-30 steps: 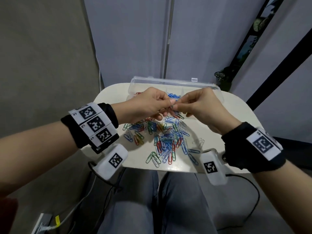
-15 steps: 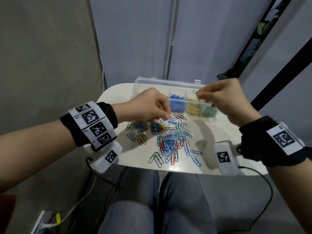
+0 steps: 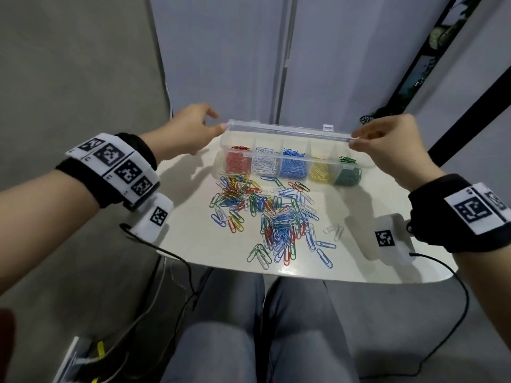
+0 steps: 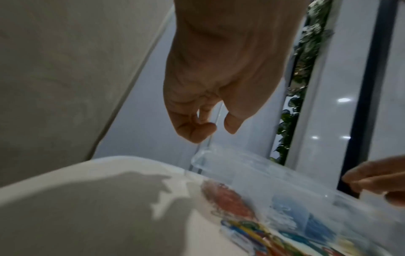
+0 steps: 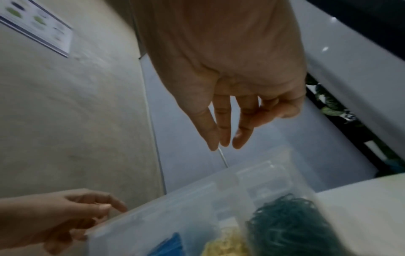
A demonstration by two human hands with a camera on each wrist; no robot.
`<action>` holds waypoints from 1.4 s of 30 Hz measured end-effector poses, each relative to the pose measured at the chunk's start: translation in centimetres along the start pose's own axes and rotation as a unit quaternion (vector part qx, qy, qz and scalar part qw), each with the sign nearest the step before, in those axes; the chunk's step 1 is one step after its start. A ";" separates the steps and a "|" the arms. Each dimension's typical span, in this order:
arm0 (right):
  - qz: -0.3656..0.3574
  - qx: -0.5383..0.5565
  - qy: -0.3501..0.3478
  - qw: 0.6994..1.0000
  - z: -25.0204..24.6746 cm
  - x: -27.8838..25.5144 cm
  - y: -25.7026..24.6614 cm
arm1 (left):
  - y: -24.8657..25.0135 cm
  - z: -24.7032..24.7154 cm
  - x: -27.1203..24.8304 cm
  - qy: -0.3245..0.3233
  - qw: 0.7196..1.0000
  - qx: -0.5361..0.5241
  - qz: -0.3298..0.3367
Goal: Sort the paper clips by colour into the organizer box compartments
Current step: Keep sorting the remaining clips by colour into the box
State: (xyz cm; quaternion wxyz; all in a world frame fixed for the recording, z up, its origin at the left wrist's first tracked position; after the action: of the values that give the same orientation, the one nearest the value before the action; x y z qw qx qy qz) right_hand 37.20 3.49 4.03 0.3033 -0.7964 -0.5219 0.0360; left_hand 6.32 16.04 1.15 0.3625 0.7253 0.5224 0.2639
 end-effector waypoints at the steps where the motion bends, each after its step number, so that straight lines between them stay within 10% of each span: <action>1: -0.027 -0.002 -0.014 1.000 0.1 -0.5 -1.1 | -0.6 0.5 0.0 -0.025 0.999 -0.026 -0.016; 7: -0.203 -0.132 -0.202 0.949 3.3 -4.4 -6.1 | -1.3 1.7 0.1 -0.070 0.983 -0.167 -0.019; 12: -0.215 -0.238 -0.285 0.903 7.1 -6.3 -5.5 | -1.8 1.8 0.3 -0.078 0.979 -0.187 -0.028; 30: -0.244 -0.150 -0.292 0.913 8.9 -5.7 -8.1 | -1.9 1.7 0.4 -0.077 0.979 -0.184 -0.039; 42: -0.290 -0.219 -0.342 0.867 9.9 -6.8 -8.0 | -2.0 1.8 0.5 -0.081 0.977 -0.193 -0.037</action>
State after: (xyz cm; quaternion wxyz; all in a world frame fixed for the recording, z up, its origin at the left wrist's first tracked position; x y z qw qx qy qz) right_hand 23.90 4.29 -1.60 -0.0793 -0.5934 -0.7945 0.1013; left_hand 6.67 16.48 -1.53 0.5463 0.6408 0.4572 0.2862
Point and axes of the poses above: each hand's wrist, its own x-axis towards the middle knuckle, its own z-axis out of the palm, y = z × x, the point moved 6 cm from there along x, towards the middle knuckle, and after that the axes turned 15 degrees about -x, right-handed, at the moved point
